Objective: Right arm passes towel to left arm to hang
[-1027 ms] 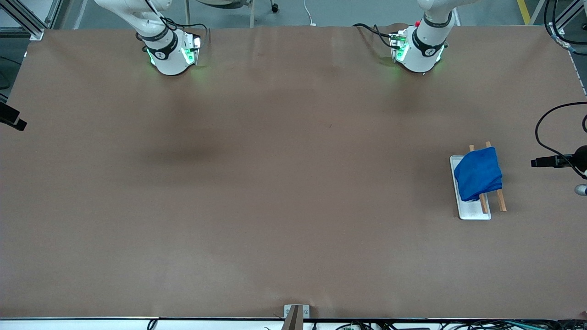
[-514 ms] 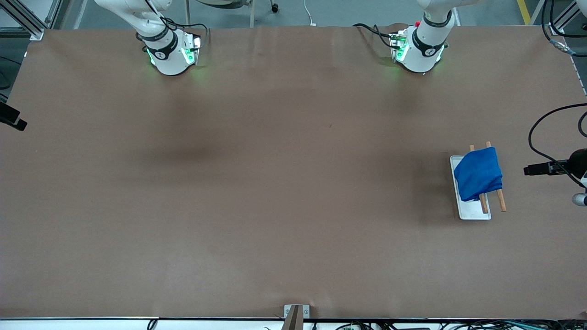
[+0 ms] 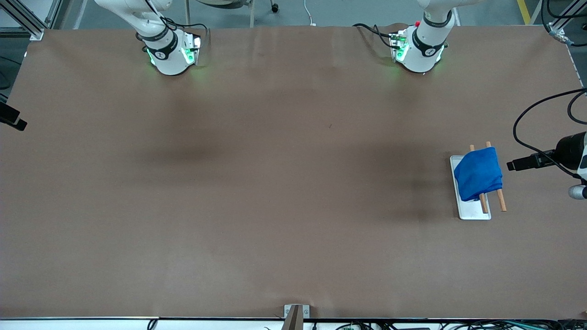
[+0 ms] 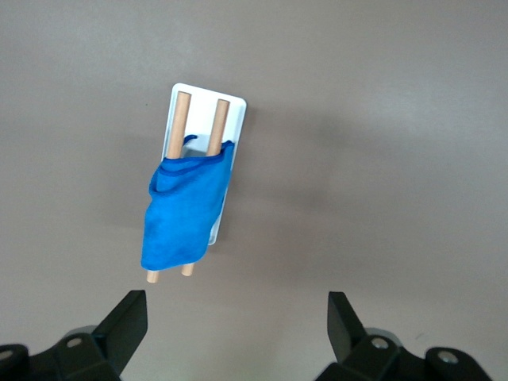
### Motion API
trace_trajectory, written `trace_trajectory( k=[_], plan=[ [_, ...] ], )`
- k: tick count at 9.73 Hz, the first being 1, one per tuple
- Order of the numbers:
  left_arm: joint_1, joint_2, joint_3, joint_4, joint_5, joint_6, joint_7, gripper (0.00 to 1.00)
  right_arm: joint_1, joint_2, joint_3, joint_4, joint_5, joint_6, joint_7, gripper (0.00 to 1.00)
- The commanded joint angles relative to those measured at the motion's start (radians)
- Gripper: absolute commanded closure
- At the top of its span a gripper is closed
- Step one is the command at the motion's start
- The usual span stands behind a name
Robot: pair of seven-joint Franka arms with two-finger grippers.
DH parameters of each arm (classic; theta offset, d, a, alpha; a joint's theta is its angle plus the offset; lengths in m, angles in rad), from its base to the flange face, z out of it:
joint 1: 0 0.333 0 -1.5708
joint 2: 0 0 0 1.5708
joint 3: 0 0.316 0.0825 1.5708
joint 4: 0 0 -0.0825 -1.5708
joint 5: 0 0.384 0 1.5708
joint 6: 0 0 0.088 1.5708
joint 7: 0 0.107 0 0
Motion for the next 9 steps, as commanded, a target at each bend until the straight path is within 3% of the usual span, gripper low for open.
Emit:
trace_trajectory(
  k=[1, 5, 7, 9],
  plan=[
    [0.001, -0.058, -0.041, -0.027, 0.0, -0.008, -0.011, 0.0, -0.007, -0.027, 0.007, -0.031, -0.008, 0.003, 0.012, 0.0],
    [-0.003, -0.21, -0.101, -0.044, 0.013, -0.06, 0.012, 0.0, -0.007, -0.027, 0.007, -0.031, -0.008, 0.002, 0.01, 0.0],
    [-0.089, -0.304, -0.087, -0.11, 0.119, -0.093, 0.018, 0.0, -0.007, -0.027, 0.007, -0.031, -0.008, 0.003, 0.009, 0.0],
    [-0.114, -0.38, -0.086, -0.185, 0.126, -0.088, 0.02, 0.0, -0.007, -0.027, 0.007, -0.031, -0.008, 0.003, 0.009, 0.0]
  ],
)
